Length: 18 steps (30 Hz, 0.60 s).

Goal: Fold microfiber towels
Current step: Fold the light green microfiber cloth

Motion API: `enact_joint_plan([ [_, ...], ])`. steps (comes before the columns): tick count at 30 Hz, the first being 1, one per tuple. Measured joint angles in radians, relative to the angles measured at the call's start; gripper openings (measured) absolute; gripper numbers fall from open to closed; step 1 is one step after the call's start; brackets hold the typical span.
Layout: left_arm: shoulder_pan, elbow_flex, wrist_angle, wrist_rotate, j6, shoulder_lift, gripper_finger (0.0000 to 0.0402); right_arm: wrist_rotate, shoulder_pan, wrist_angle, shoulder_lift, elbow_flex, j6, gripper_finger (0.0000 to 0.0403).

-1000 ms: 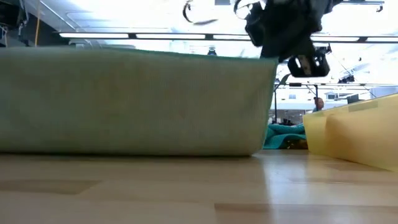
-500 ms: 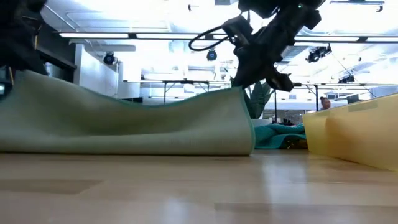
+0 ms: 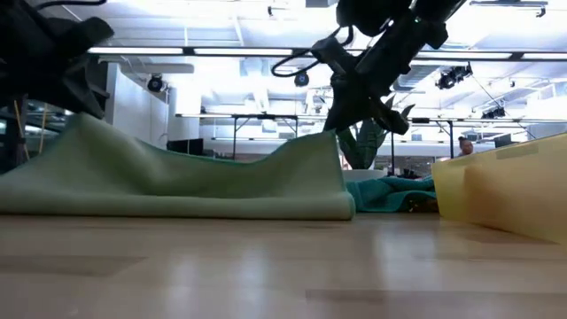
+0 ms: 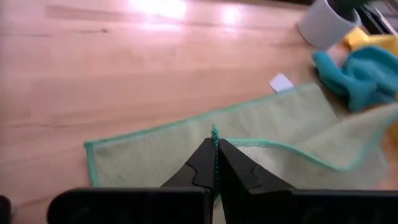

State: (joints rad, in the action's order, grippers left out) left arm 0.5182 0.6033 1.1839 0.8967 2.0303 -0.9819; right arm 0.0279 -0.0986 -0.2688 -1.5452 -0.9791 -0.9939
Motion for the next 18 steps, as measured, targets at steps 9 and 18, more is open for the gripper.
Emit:
enact_joint_plan([
  [9,-0.097,0.000,0.008,0.011,-0.025,-0.064,0.0000,0.053,0.007,0.000,-0.058,0.000,-0.071,0.0000],
  [18,-0.085,0.028,0.046,-0.011,-0.022,-0.112,0.0000,0.150,0.022,-0.046,-0.056,0.000,-0.137,0.0000],
])
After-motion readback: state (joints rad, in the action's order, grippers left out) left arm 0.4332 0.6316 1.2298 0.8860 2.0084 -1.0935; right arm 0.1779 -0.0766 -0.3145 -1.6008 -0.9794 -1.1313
